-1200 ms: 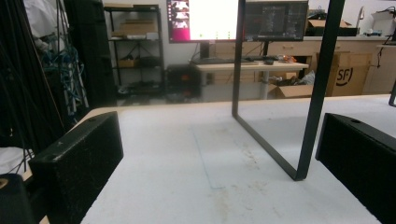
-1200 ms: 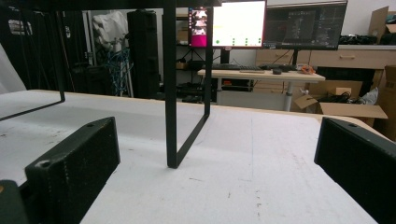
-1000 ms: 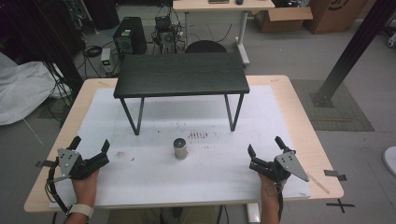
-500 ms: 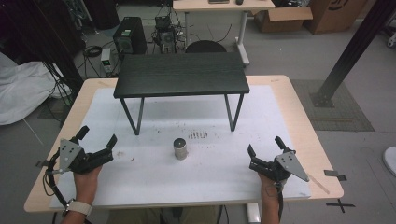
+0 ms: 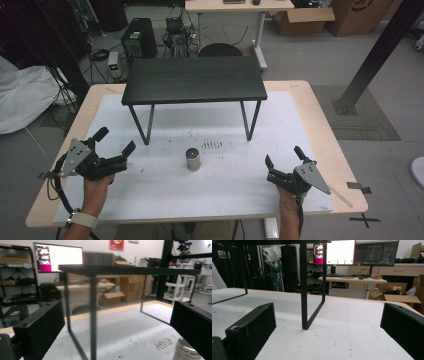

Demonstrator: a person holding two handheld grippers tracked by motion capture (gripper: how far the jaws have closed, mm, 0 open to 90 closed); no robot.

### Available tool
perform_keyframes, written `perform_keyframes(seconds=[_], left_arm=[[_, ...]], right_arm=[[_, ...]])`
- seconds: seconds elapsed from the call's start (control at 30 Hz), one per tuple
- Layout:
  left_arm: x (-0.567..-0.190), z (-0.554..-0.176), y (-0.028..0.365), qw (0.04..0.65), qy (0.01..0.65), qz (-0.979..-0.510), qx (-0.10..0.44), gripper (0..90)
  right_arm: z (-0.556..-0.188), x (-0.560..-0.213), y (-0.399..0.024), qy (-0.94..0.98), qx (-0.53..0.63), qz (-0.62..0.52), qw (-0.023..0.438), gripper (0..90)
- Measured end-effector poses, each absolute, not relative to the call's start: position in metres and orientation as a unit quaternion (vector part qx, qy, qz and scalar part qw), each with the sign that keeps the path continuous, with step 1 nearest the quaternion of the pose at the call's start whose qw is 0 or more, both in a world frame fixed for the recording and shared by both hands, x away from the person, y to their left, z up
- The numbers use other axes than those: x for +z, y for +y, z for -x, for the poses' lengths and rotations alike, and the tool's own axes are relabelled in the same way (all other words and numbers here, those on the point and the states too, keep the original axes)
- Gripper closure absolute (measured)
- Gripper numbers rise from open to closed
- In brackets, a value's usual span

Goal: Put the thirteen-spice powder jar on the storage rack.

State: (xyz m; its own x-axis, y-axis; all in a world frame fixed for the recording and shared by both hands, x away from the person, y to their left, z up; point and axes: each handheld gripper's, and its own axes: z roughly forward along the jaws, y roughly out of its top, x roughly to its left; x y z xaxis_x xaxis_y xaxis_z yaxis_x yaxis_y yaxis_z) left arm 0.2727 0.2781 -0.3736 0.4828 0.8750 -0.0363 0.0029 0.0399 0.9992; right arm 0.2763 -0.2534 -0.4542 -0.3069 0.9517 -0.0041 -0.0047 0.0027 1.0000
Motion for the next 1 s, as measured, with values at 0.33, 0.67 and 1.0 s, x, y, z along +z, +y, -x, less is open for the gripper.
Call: perform_keyframes(seconds=[0.33,0.67,1.0], left_arm=[[-0.371,-0.281,0.252,0.626,0.338,-0.641,0.288,0.2],[-0.376,-0.288,0.230,0.628,0.326,-0.655,0.265,0.3],[-0.384,-0.294,0.206,0.623,0.311,-0.677,0.240,0.4]], right_arm=[[-0.277,-0.454,-0.253,0.573,0.572,-0.414,0.416,0.0],[-0.277,-0.454,-0.253,0.573,0.572,-0.414,0.416,0.0],[-0.277,-0.454,-0.253,0.574,0.572,-0.414,0.415,0.0]])
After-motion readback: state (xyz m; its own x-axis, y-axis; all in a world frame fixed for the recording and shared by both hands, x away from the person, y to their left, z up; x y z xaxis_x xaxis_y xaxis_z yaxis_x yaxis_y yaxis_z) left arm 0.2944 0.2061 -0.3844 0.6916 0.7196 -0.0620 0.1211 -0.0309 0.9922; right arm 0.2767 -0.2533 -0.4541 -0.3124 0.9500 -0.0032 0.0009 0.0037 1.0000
